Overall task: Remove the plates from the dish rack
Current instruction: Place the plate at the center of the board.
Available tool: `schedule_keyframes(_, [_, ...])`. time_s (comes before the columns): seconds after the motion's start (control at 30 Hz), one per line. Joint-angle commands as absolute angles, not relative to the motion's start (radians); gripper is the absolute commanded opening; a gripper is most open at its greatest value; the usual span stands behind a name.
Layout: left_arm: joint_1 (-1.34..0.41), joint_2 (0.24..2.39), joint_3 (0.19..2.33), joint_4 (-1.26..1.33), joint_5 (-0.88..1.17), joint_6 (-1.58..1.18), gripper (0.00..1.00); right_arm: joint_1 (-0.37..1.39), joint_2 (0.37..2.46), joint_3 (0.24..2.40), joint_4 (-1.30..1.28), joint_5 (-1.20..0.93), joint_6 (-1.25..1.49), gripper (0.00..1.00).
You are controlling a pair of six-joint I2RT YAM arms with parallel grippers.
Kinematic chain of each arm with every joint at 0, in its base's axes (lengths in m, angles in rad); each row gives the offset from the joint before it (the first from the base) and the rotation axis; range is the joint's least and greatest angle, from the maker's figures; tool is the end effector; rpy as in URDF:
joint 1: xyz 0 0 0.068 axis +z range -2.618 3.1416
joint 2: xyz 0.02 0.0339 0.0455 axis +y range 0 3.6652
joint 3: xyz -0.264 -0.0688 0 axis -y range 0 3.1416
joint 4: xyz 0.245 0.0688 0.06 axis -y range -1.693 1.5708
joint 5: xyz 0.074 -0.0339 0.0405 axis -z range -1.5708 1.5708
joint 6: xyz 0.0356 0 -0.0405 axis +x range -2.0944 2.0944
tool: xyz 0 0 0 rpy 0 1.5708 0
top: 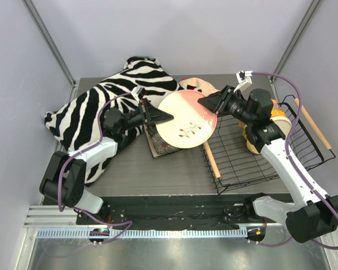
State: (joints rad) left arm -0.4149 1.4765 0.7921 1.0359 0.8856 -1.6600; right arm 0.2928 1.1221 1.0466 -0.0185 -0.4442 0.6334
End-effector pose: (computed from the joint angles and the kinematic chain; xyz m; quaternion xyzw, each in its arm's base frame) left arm 0.2758 -0.1516 0.3012 -0.0163 0.6251 -0.7626 0.1654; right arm 0.2445 0.0897 0.3828 -0.0239 0.7361 0.4391 0.5146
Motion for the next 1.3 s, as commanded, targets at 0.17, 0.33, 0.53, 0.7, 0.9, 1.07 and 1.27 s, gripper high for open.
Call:
schedule_keyframes(0.17, [-0.463, 1.443, 0.796, 1.305, 0.916, -1.735, 0.04, 0.301, 1.174, 1.008, -0.048, -0.282, 0.491, 0.01])
schedule_keyframes(0.33, [-0.449, 1.442, 0.764, 1.249, 0.896, -1.686, 0.0, 0.299, 1.152, 1.005, -0.067, -0.25, 0.472, 0.14])
schedule_keyframes(0.53, [-0.437, 1.417, 0.736, 1.143, 0.891, -1.588, 0.0, 0.298, 1.132, 0.996, -0.083, -0.239, 0.46, 0.33])
schedule_keyframes(0.7, [-0.436, 1.405, 0.724, 1.054, 0.882, -1.513, 0.0, 0.299, 1.138, 0.992, -0.081, -0.253, 0.462, 0.5])
schedule_keyframes(0.9, [-0.434, 1.405, 0.713, 1.012, 0.873, -1.468, 0.0, 0.298, 1.134, 0.994, -0.083, -0.256, 0.451, 0.62])
schedule_keyframes(1.07, [-0.417, 1.408, 0.707, 1.014, 0.868, -1.468, 0.0, 0.295, 1.112, 1.005, -0.113, -0.238, 0.439, 0.85])
schedule_keyframes(1.27, [-0.324, 1.347, 0.652, 0.991, 0.876, -1.479, 0.0, 0.256, 1.04, 1.052, -0.166, -0.218, 0.42, 0.9])
